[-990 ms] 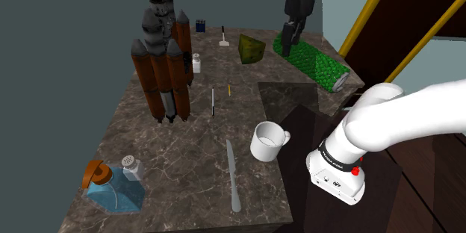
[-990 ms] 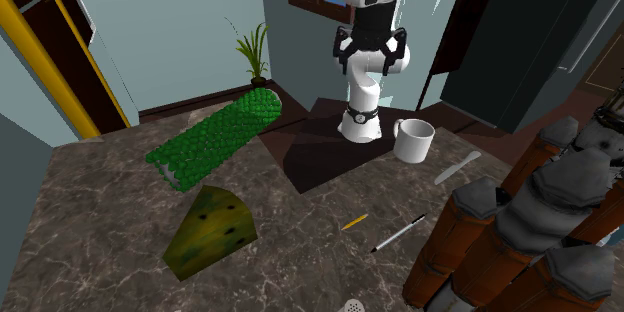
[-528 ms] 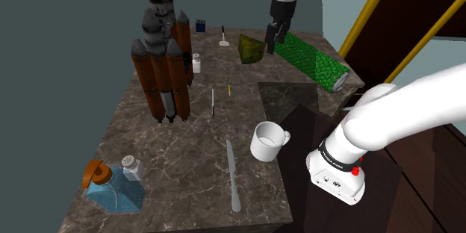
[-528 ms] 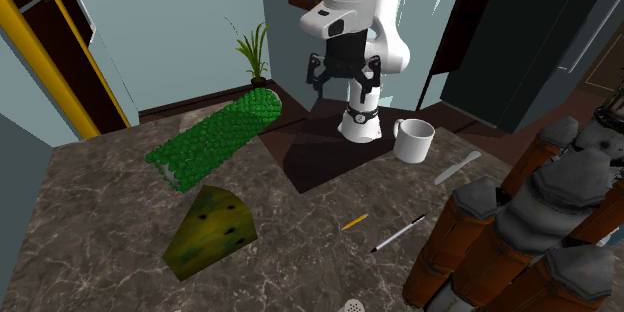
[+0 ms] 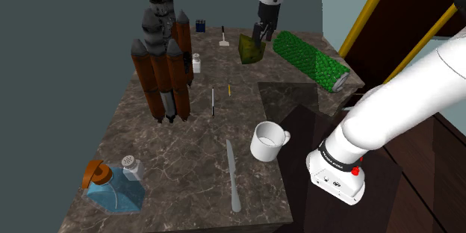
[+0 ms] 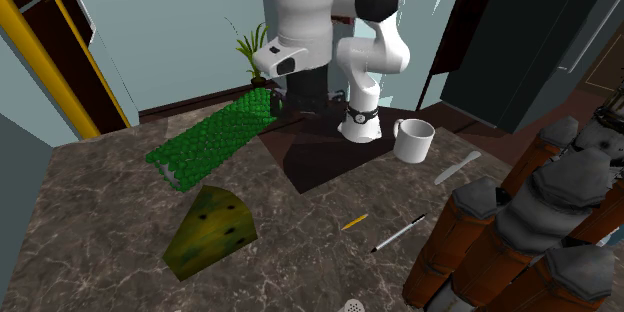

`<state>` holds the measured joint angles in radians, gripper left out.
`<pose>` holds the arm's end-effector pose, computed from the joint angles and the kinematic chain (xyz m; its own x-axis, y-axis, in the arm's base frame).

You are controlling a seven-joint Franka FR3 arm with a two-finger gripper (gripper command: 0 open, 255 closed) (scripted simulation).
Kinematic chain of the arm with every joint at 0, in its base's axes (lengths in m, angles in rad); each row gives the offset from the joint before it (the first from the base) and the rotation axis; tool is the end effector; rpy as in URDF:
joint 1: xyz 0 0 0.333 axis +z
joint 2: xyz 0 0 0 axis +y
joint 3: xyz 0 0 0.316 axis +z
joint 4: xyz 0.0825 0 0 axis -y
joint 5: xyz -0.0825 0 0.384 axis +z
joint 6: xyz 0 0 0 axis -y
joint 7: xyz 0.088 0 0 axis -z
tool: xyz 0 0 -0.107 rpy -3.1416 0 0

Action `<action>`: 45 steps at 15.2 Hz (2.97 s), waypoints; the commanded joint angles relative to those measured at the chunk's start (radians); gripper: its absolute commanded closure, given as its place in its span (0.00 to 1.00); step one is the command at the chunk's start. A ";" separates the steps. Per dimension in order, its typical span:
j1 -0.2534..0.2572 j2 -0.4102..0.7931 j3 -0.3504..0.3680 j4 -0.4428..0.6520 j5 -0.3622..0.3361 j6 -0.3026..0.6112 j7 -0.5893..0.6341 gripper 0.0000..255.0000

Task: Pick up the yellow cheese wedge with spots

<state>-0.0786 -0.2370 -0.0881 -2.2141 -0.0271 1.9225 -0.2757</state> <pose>0.4664 -0.0821 0.4714 0.9911 0.1219 -0.0544 0.1215 -0.9925 -0.0110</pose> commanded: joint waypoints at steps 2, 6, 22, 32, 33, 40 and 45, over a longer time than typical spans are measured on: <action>-0.014 0.097 -0.024 0.059 0.012 0.051 -0.024 0.00; -0.032 0.238 -0.049 0.166 0.040 0.100 -0.055 0.00; -0.166 0.851 -0.073 0.836 0.197 0.089 -0.147 0.00; -0.171 0.902 -0.067 0.813 0.207 0.164 -0.157 0.00; -0.170 0.902 -0.067 0.813 0.207 0.164 -0.156 1.00; -0.170 0.900 -0.067 0.812 0.207 0.164 -0.156 1.00; -0.170 0.886 -0.069 0.828 0.204 0.134 -0.153 1.00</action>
<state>-0.2492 0.6543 -0.1564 -1.3886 0.1776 2.0625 -0.4292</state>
